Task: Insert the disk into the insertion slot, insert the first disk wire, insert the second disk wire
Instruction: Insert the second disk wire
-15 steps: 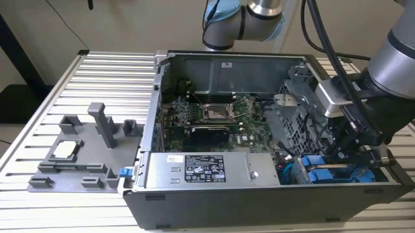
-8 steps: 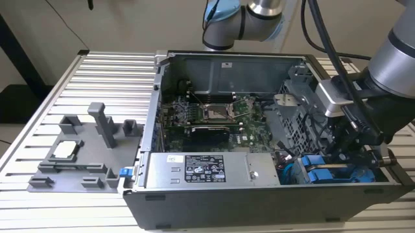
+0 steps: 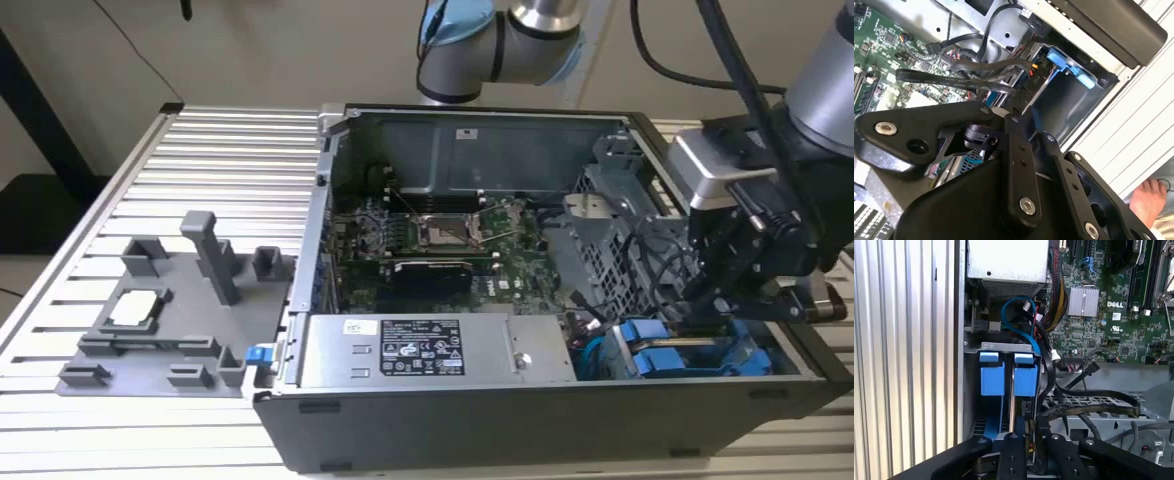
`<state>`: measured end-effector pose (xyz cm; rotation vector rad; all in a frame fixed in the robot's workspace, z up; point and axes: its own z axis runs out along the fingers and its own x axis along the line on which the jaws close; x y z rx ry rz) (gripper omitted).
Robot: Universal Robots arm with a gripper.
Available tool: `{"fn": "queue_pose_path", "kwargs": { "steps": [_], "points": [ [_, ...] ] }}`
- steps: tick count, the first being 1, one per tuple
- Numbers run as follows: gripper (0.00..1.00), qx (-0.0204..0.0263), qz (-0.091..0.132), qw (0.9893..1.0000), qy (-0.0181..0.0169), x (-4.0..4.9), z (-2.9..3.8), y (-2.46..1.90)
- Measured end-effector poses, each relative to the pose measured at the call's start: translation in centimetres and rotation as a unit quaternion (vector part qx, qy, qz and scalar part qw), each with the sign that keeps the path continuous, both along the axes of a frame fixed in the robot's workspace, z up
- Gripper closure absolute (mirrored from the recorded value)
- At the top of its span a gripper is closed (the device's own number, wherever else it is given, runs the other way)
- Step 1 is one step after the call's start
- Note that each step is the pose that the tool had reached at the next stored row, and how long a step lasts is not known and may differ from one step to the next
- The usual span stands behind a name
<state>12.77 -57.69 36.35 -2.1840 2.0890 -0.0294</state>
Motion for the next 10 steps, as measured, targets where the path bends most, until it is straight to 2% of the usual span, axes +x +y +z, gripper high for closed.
{"fn": "queue_pose_path", "kwargs": {
  "steps": [2, 10],
  "points": [
    [0.76, 0.0, 0.0, 1.0, 0.0, 0.0, 0.57, 0.0],
    [0.76, 0.0, 0.0, 1.0, -0.0001, 0.0, 0.72, 0.0]
  ]
}}
